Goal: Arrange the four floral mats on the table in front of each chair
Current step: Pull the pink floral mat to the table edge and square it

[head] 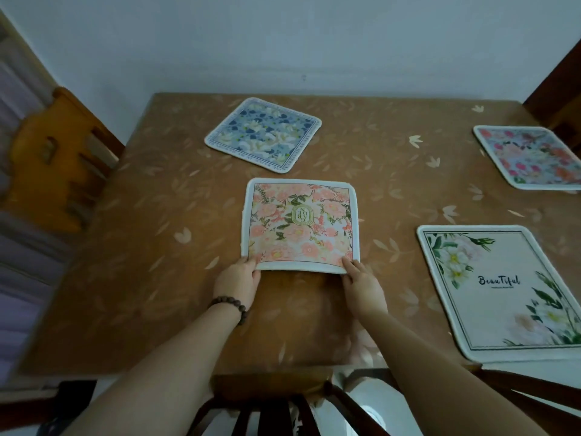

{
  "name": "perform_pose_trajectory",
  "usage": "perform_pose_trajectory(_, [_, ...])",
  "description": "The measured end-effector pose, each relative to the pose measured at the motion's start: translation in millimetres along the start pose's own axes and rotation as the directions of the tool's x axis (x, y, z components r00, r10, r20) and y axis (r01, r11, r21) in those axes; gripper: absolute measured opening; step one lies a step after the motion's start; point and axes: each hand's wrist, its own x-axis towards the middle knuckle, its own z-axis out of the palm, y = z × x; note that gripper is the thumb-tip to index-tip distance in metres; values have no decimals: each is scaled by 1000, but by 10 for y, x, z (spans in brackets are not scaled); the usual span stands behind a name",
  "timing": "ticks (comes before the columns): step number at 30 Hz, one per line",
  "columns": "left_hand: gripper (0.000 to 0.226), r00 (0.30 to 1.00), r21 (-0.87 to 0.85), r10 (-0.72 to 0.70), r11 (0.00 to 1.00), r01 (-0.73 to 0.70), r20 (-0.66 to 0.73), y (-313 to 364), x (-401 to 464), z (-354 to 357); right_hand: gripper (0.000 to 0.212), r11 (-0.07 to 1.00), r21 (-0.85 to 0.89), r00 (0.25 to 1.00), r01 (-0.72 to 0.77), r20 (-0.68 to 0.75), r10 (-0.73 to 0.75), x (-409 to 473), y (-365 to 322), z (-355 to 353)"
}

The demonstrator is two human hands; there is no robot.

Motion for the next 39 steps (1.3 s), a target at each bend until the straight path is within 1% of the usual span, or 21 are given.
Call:
perform_pose_trajectory(3, [43, 1000, 10, -27, 1000, 27, 6, -298, -282, -90, 44, 999, -21, 998, 39, 42, -38, -206, -202, 162])
perform_pose_trajectory(7, [43, 999, 15, -42, 999, 41, 21, -570, -639, -170, 45, 997, -61, 995, 40, 96, -34, -498, -368, 330])
perform_pose_trajectory(12, [43, 997, 35, -2, 999, -1, 75, -702, -1059, -157, 45, 997, -77, 994, 15, 113, -7, -938, -330, 422])
perform_pose_trajectory(15, [41, 995, 61, 46, 997, -51, 88, -746, -1268, -103, 45, 984, -175, 995, 17, 99, 0, -1185, -235, 450])
perform_pose_trajectory(17, [43, 996, 7, 52, 999, -53, 74, -771, -1373, -61, 47, 975, -218, 994, 36, 104, -13, -1290, -194, 457])
perform_pose_trajectory(18, [49, 996, -30, 40, 999, -38, 79, -787, -1415, -34, 50, 973, -227, 993, 52, 113, -27, -1326, -177, 461])
perform_pose_trajectory(19, [61, 995, -54, 11, 999, -6, 97, -801, -1446, -10, 58, 972, -227, 991, 67, 125, -39, -1353, -159, 463])
perform_pose_trajectory(21, [98, 981, -47, -93, 994, 102, 173, -821, -1480, 2, 87, 978, -203, 988, 51, 155, -19, -1377, -139, 443])
perform_pose_trajectory(22, [112, 970, -22, -141, 989, 148, 198, -831, -1488, 7, 101, 982, -189, 986, 25, 168, 8, -1376, -134, 426])
perform_pose_trajectory(23, [122, 964, 2, -170, 985, 174, 206, -843, -1491, 18, 111, 983, -184, 984, 9, 176, 24, -1362, -129, 409])
perform_pose_trajectory(25, [130, 961, 21, -187, 982, 187, 203, -859, -1487, 48, 122, 985, -171, 984, 8, 179, 23, -1301, -123, 382])
perform_pose_trajectory(27, [133, 958, 19, -195, 980, 196, 210, -858, -1475, 79, 128, 989, -147, 979, -3, 202, 33, -1223, -139, 362])
perform_pose_trajectory(30, [132, 957, 30, -208, 978, 206, 203, -831, -1441, 148, 129, 988, -149, 967, -28, 248, 65, -1103, -179, 367])
perform_pose_trajectory(32, [130, 964, 2, -199, 980, 201, 177, -809, -1405, 192, 126, 992, -129, 966, -17, 254, 49, -1040, -223, 401])
perform_pose_trajectory(36, [123, 978, -77, -175, 980, 184, 111, -804, -1303, 241, 121, 997, -58, 981, -51, 182, 61, -1034, -361, 525])
perform_pose_trajectory(39, [122, 981, -101, -159, 980, 170, 112, -862, -1131, 172, 113, 997, -36, 993, -70, 97, 73, -1104, -424, 603])
